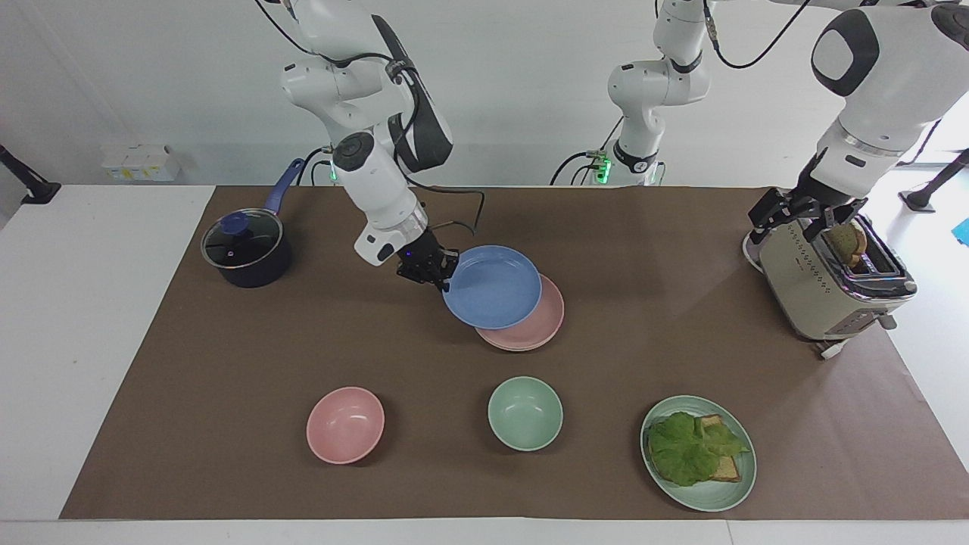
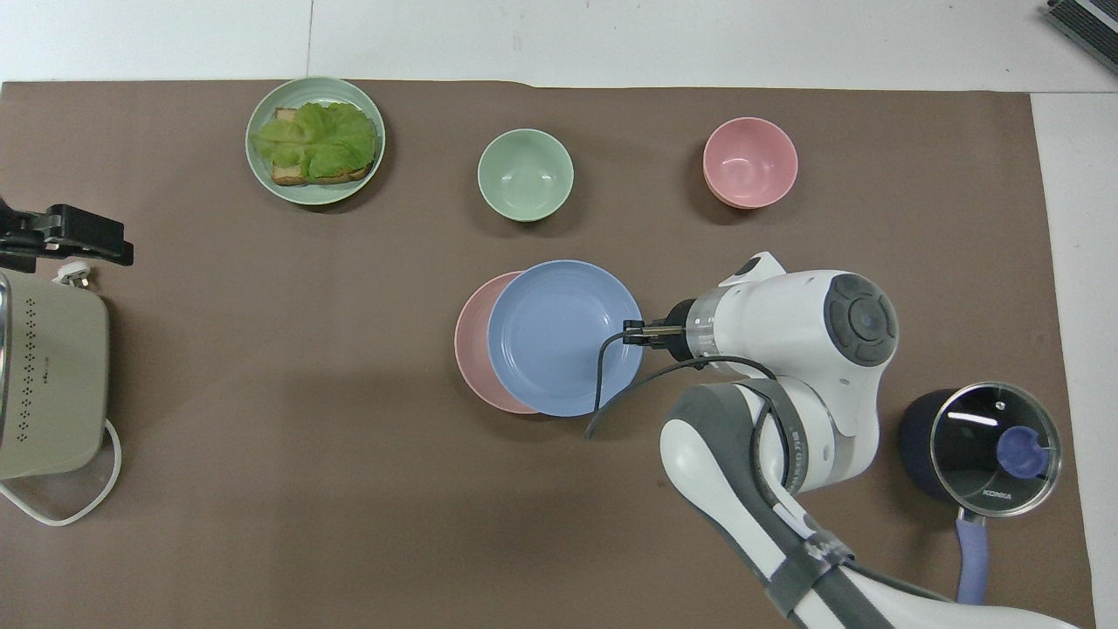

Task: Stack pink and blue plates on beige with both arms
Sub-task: 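Carry the blue plate with the right gripper onto the pink plate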

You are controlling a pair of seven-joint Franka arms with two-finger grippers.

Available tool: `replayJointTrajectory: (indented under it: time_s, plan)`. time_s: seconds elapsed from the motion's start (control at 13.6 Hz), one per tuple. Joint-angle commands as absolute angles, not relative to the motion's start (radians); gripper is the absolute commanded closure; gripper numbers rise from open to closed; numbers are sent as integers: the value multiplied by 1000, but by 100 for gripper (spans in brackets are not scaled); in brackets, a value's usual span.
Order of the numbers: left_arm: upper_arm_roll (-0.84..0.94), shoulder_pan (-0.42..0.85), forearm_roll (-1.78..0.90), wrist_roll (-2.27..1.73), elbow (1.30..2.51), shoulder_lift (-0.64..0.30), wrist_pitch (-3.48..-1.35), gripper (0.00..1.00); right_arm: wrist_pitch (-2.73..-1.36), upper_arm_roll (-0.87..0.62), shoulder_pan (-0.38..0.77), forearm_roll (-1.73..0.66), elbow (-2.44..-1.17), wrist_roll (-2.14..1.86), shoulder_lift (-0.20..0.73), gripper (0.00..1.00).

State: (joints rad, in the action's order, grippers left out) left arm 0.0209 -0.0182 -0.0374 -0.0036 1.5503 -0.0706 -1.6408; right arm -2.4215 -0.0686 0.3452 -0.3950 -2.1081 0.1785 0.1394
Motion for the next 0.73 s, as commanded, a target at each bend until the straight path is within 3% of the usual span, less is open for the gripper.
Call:
replayJointTrajectory:
  time_s: [0.0,0.66]
  plan:
    - [26,-25,-21,8,1552,-66,-1629,0,-2470,-64,374,-422,-2111,230,162,100]
    - [26,-25,-21,8,1552,-66,-1629,0,-2536,-64,431,-422,-2102,262,235,100]
